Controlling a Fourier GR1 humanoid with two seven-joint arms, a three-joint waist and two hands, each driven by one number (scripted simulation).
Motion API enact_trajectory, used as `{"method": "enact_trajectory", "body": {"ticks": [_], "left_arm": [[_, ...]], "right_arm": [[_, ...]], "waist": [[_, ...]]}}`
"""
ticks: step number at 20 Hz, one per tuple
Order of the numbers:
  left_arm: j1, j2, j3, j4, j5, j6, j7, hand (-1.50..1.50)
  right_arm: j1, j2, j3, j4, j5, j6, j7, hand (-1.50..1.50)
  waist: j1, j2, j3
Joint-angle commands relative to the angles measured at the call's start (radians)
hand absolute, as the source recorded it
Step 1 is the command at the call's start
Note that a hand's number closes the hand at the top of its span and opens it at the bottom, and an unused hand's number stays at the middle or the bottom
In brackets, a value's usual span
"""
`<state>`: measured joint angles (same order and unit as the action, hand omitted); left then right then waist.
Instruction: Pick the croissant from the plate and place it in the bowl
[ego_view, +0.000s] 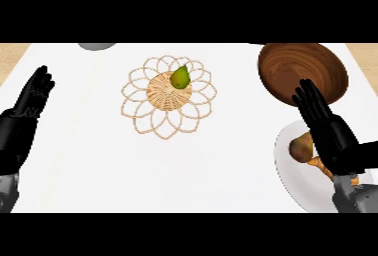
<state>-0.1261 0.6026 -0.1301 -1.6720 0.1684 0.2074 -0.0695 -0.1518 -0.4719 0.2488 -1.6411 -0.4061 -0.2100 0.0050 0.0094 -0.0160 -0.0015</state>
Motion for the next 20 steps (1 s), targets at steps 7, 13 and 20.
{"method": "enact_trajectory", "body": {"ticks": [7, 13, 20], "left_arm": [[0.006, -0.096, 0.086, 0.068, 0.118, 0.049, 0.037, 0.00], [-0.021, -0.131, 0.141, 0.105, 0.163, 0.046, 0.014, 0.00], [-0.017, -0.082, 0.214, 0.143, 0.203, -0.017, 0.005, 0.00]], "right_arm": [[-0.154, -0.190, 0.087, -0.298, 0.098, 0.428, -0.132, -1.50], [0.341, -0.225, -0.065, -0.314, 0.049, 0.611, -0.603, -1.50], [0.461, -0.449, -0.406, -0.289, 0.130, 0.704, -0.744, -1.50]], "waist": [[-0.037, -0.029, -0.008], [-0.063, 0.010, 0.005], [-0.052, 0.008, 0.002]]}}
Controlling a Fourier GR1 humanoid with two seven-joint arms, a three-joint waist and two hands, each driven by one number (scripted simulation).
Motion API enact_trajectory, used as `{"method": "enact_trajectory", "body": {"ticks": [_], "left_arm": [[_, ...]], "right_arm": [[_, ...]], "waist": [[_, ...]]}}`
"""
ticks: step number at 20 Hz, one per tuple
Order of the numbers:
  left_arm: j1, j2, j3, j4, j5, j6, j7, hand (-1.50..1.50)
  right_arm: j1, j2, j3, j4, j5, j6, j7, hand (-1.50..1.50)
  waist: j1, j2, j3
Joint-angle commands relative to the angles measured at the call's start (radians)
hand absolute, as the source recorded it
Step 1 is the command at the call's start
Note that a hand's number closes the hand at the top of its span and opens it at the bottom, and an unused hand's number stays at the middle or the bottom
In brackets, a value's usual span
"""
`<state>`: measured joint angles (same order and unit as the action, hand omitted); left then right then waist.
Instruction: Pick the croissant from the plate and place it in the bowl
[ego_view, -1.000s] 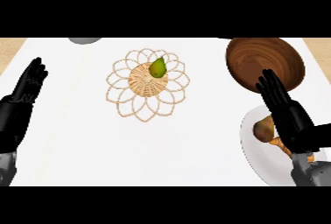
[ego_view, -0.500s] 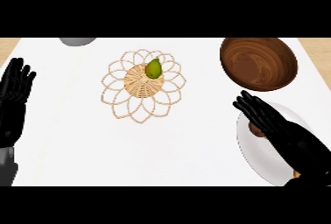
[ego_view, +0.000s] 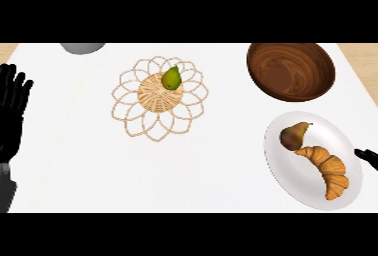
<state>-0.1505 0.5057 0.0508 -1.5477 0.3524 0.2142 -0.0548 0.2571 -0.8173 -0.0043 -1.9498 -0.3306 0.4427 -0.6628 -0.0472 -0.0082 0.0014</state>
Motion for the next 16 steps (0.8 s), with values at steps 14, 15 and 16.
{"method": "enact_trajectory", "body": {"ticks": [14, 15, 16], "left_arm": [[-0.049, -0.011, 0.023, 0.060, 0.003, -0.044, -0.004, 0.00], [-0.069, -0.036, -0.009, 0.031, -0.023, -0.011, 0.010, 0.00], [-0.067, -0.033, -0.002, 0.082, -0.029, -0.031, -0.021, 0.00]], "right_arm": [[0.160, -0.466, -0.377, 0.105, 0.369, 0.196, -0.134, -1.50], [0.168, -0.474, -0.387, 0.138, 0.425, 0.174, -0.189, -1.50], [0.138, -0.527, -0.398, 0.138, 0.405, 0.184, -0.158, -1.50]], "waist": [[0.025, 0.006, 0.000], [0.024, 0.006, 0.001], [0.031, 0.010, -0.001]]}}
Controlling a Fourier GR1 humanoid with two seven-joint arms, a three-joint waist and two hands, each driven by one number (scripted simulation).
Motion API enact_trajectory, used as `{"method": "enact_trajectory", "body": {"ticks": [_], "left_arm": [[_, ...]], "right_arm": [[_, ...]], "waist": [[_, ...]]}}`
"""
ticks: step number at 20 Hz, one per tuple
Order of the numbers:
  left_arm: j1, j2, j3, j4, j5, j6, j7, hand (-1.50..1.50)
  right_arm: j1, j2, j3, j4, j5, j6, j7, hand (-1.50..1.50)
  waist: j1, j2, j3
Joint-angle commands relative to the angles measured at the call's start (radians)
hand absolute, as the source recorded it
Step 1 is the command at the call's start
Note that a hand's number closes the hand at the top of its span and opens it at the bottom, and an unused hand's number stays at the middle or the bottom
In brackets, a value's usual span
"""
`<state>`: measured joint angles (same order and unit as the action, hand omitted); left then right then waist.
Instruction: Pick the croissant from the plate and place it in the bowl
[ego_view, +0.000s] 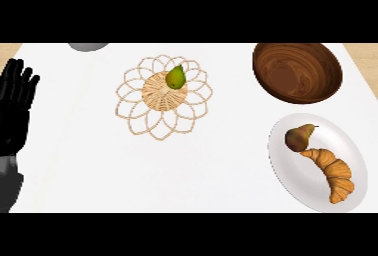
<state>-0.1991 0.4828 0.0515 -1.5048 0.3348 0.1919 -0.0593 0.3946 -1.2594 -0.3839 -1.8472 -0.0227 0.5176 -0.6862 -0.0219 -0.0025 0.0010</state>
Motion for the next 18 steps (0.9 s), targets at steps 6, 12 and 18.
{"method": "enact_trajectory", "body": {"ticks": [6, 12, 18], "left_arm": [[-0.019, -0.058, -0.030, 0.030, -0.034, -0.005, -0.024, 0.00], [0.008, -0.053, -0.015, 0.015, -0.044, -0.041, -0.042, 0.00], [0.004, -0.032, 0.035, 0.023, -0.031, -0.070, -0.028, 0.00]], "right_arm": [[0.045, -0.045, 0.079, 0.154, 0.254, -0.005, -0.271, -1.50], [-0.086, -0.025, 0.238, 0.165, 0.272, -0.047, -0.173, -1.50], [-0.138, 0.055, 0.363, 0.235, 0.379, -0.093, -0.185, -1.50]], "waist": [[0.020, 0.005, 0.001], [0.043, 0.007, -0.001], [0.038, 0.005, -0.001]]}}
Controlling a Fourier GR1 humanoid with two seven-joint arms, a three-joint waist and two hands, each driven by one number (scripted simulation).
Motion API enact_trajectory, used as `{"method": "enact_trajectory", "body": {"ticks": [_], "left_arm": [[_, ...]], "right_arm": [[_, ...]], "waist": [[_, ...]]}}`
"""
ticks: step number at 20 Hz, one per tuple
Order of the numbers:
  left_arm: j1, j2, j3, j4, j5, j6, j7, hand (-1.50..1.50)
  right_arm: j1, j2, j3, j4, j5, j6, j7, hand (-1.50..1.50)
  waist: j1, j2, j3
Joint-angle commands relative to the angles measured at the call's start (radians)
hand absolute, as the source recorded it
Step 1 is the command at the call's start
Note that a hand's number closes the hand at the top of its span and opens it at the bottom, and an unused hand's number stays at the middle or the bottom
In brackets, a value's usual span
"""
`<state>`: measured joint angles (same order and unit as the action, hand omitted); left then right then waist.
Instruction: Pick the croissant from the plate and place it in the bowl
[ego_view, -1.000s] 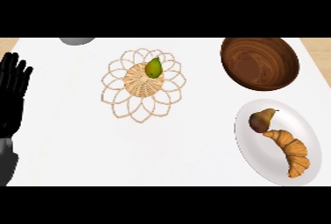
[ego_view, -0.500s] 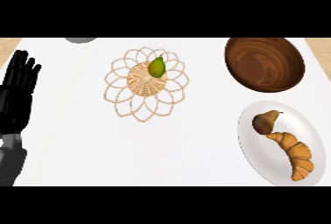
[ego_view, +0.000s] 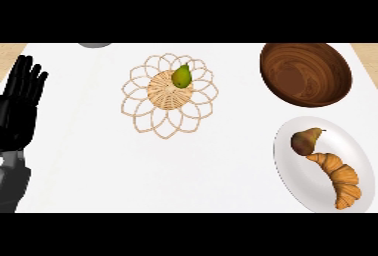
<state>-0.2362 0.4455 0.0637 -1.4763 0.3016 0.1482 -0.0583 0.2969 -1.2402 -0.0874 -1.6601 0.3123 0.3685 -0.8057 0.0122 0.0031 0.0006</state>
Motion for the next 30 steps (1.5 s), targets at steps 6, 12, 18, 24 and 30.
{"method": "enact_trajectory", "body": {"ticks": [6, 12, 18, 24, 30], "left_arm": [[0.001, -0.027, 0.013, 0.022, -0.030, -0.029, -0.022, 0.00], [-0.008, -0.065, 0.003, -0.034, -0.068, 0.017, 0.031, 0.00], [-0.005, -0.044, 0.045, -0.010, -0.055, -0.039, 0.023, 0.00], [0.035, -0.081, 0.042, -0.076, -0.077, -0.016, 0.045, 0.00], [0.070, -0.126, 0.012, -0.139, -0.138, 0.011, 0.060, 0.00]], "right_arm": [[-0.249, 0.095, 0.147, 0.243, 0.117, 0.087, -0.071, -1.50], [-0.329, 0.236, 0.230, 0.259, 0.208, 0.060, -0.012, -1.50], [-0.358, 0.272, 0.256, 0.387, 0.268, -0.009, -0.154, -1.50], [-0.298, 0.318, 0.281, 0.334, 0.312, -0.049, -0.094, -1.50], [-0.362, 0.349, 0.278, 0.396, 0.378, -0.040, -0.098, -1.50]], "waist": [[0.010, 0.002, 0.000], [0.000, -0.002, 0.000], [-0.006, -0.002, 0.000], [-0.012, -0.005, 0.000], [-0.008, -0.005, 0.000]]}}
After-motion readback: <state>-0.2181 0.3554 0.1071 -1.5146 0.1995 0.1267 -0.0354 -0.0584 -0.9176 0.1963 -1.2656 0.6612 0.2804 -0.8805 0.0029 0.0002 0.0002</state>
